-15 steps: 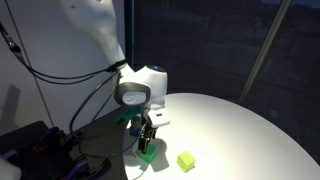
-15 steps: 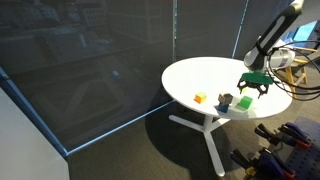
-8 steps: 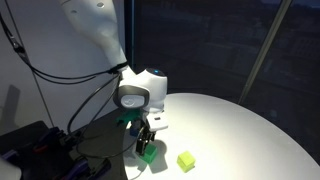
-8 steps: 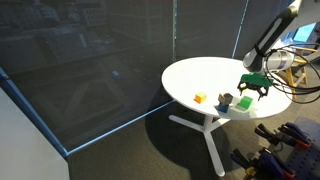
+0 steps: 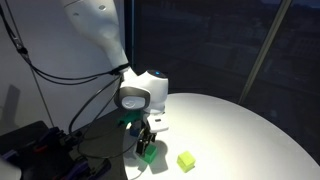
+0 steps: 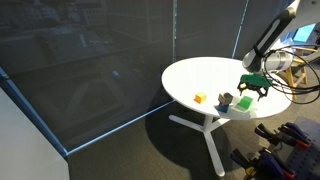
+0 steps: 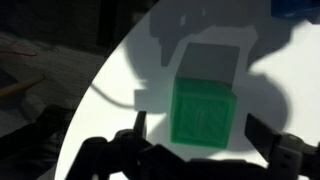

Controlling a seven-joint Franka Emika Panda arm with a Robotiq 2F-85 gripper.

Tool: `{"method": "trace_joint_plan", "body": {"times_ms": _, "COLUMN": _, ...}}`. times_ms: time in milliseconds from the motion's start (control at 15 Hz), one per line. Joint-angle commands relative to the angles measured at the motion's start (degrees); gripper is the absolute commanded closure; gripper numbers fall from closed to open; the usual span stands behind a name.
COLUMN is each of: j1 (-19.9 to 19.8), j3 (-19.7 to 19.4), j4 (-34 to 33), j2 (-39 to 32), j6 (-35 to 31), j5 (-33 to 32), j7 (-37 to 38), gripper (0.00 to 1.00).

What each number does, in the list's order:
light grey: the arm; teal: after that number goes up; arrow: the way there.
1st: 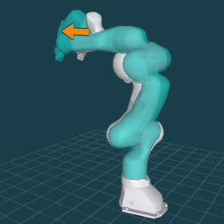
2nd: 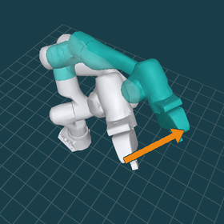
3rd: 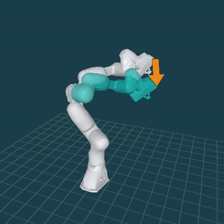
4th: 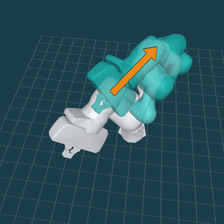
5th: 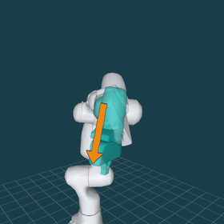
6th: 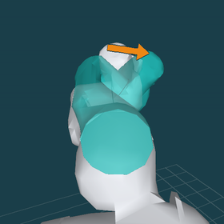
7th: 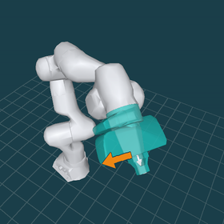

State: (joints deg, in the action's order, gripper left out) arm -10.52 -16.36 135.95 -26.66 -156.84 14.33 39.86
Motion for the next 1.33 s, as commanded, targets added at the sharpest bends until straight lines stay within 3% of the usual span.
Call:
{"method": "trace_joint_plan", "body": {"times_ms": 0, "j1": -1.0, "j3": 0.7, "j4": -1.5, "j2": -1.4, "j6": -0.2, "j5": 1.9, "j7": -2.0, "gripper": 0.0}}
{"method": "trace_joint_plan", "body": {"times_ms": 1000, "j1": -1.8, "j3": 0.7, "j4": -3.6, "j2": -4.1, "j6": -0.1, "j5": 1.9, "j7": -2.1, "gripper": 0.0}}
{"method": "trace_joint_plan", "body": {"times_ms": 1067, "j1": -1.8, "j3": 0.7, "j4": -3.6, "j2": -4.2, "j6": -0.1, "j5": 1.9, "j7": -2.2, "gripper": 0.17}}
{"method": "trace_joint_plan", "body": {"times_ms": 1267, "j1": -1.9, "j3": 0.7, "j4": -3.6, "j2": -4.2, "j6": -0.2, "j5": 1.8, "j7": -2.3, "gripper": 0.44}}
